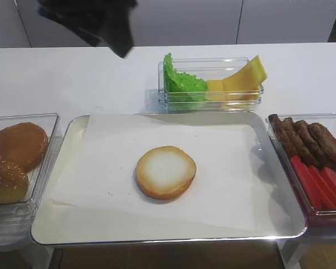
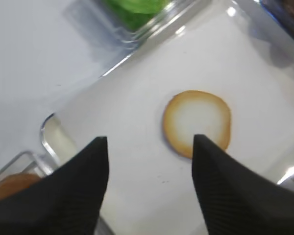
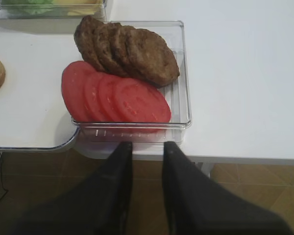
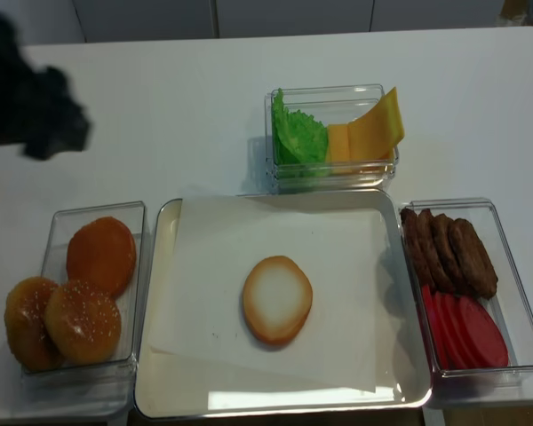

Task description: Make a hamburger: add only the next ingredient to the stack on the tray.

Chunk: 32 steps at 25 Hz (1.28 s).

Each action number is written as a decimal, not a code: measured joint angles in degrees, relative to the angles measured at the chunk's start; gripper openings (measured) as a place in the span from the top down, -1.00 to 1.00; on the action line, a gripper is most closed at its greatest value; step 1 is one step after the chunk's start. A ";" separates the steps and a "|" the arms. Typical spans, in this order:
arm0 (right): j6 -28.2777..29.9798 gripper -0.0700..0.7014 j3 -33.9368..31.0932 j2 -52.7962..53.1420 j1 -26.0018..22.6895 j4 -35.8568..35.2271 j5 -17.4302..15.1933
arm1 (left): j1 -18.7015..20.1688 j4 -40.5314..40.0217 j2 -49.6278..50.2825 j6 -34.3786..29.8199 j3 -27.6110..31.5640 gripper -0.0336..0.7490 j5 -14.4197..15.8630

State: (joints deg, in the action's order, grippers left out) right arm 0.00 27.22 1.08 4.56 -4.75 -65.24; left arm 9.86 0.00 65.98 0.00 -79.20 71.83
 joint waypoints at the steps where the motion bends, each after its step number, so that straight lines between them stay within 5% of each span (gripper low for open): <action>1: 0.00 0.35 0.00 0.00 0.00 0.00 0.00 | -2.32 0.00 -2.30 0.00 2.03 -0.11 0.00; 5: 0.00 0.35 0.00 0.00 0.00 0.00 0.00 | -6.84 0.00 -13.57 0.00 10.57 -0.11 0.40; 16: 0.00 0.35 0.00 0.00 0.00 0.00 0.00 | -7.18 -3.01 -40.75 4.02 28.89 -0.11 0.80; 32: 0.00 0.35 0.00 0.00 0.00 0.00 0.00 | -7.18 -4.33 -66.09 6.77 43.73 -0.10 1.49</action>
State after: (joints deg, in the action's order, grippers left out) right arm 0.00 27.22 1.08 4.56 -4.75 -65.24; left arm 2.68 -4.33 -0.11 6.77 -35.47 73.32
